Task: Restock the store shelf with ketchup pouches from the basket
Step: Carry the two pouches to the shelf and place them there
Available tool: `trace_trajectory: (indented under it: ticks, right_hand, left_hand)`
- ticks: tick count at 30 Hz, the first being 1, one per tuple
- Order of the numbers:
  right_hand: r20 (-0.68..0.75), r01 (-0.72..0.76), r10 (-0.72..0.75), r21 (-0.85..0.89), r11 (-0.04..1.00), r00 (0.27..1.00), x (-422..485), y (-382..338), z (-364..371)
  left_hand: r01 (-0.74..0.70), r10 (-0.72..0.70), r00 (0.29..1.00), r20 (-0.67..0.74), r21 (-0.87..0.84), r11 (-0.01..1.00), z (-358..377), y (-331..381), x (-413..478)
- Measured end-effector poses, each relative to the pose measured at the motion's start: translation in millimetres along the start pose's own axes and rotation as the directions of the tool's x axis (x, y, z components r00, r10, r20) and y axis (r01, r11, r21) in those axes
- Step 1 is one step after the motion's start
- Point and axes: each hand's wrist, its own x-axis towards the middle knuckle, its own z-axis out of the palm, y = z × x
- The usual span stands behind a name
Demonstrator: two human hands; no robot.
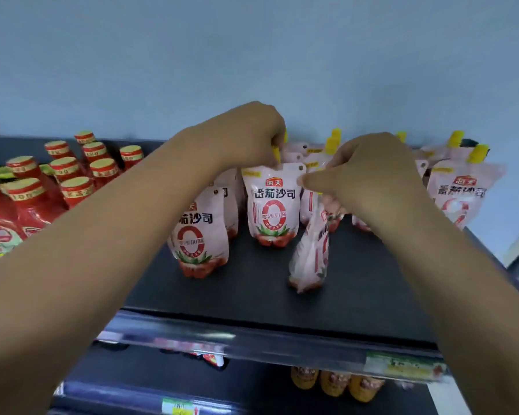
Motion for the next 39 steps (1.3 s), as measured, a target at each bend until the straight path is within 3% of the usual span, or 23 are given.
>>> trace_trajectory:
  ticks: [4,12,18,22,25,29,36,39]
  right_hand:
    - [-0.118,0.0,-0.021,-0.178,0.984,0.993,6.3,-25.2,30.7]
    - [-0.228,-0.077,0.011,-0.281,0.957,0.974,7.1,-58.3,62.4]
    - [-0.32,-0.14,0.013,-0.379,0.915,0.947,-0.8,-64.2,66.8]
    - [-0.332,-0.113,-0.027,-0.397,0.911,0.943,-21.2,-56.1,56.8]
    - [-0.354,-0.031,-0.119,-0.39,0.92,0.928,-44.8,-39.9,48.7]
    - [-0.384,0.023,-0.196,-0.411,0.911,0.903,-75.9,-9.7,32.8]
    - [-0.452,-0.14,-0.068,-0.41,0.901,0.889,-134.7,48.0,-18.8]
    - [-0.477,-0.204,-0.026,-0.424,0.882,0.879,-165.0,79.8,-49.0]
  left_hand:
    - [-0.059,0.057,0.997,-0.046,-0.033,0.998,-11.0,-11.7,0.3]
    - [-0.157,0.152,0.984,-0.095,-0.043,0.987,-10.7,-35.2,-4.0]
    - [-0.086,0.083,0.98,-0.181,-0.013,0.996,-3.8,-37.8,-16.1]
    - [0.012,-0.056,0.961,-0.272,-0.16,0.987,-4.6,-31.3,-37.4]
    - [0.038,-0.114,0.945,-0.306,-0.242,0.969,-3.0,-17.9,-54.1]
    - [-0.047,-0.015,0.927,-0.374,-0.157,0.986,9.6,7.2,-68.7]
    - [-0.102,0.083,0.957,-0.279,-0.052,0.993,46.6,85.9,-89.2]
    - [-0.098,0.064,0.968,-0.242,-0.131,0.987,62.8,141.6,-94.0]
